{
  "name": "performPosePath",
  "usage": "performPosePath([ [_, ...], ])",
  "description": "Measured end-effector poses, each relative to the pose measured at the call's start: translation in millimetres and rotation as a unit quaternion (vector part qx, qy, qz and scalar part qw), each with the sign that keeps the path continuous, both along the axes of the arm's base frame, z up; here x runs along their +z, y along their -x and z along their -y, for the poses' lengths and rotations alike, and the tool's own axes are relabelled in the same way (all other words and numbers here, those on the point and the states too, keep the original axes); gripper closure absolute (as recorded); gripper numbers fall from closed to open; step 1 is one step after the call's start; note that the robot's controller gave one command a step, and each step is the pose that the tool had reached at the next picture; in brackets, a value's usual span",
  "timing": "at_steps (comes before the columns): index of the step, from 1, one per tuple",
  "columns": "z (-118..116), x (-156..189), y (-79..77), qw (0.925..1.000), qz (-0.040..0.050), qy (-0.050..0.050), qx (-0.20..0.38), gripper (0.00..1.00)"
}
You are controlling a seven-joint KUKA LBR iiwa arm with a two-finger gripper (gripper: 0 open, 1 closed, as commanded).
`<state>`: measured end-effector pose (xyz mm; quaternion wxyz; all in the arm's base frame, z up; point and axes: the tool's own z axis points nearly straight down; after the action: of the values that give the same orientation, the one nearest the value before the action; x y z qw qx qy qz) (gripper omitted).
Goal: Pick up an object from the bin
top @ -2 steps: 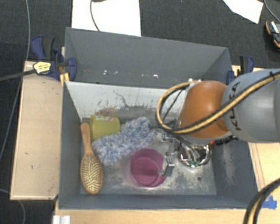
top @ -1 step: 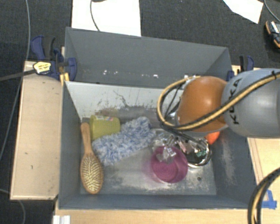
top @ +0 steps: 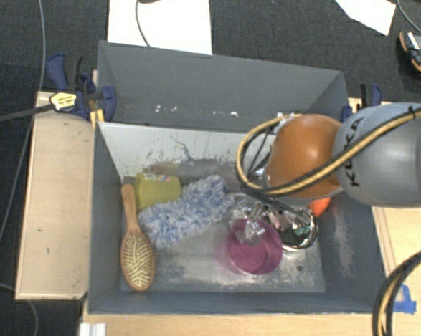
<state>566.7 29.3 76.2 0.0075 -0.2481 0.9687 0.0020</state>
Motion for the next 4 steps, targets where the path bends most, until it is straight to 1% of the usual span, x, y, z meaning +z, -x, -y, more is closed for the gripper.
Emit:
performPosePath([
  [1, 8.0, 6.1, 8.8, 1.0000, 0.0008, -0.001, -0.007, 1.00],
  [2, -1.6, 105.5, 6.2, 1.0000, -0.0004, -0.001, -0.003, 1.00],
  [3, 1.7, 18.3, 2.5, 1.0000, 0.0008, -0.001, -0.007, 1.00],
  [4, 2.8, 22.8, 7.7, 0.9999, -0.0091, -0.001, -0.008, 1.00],
])
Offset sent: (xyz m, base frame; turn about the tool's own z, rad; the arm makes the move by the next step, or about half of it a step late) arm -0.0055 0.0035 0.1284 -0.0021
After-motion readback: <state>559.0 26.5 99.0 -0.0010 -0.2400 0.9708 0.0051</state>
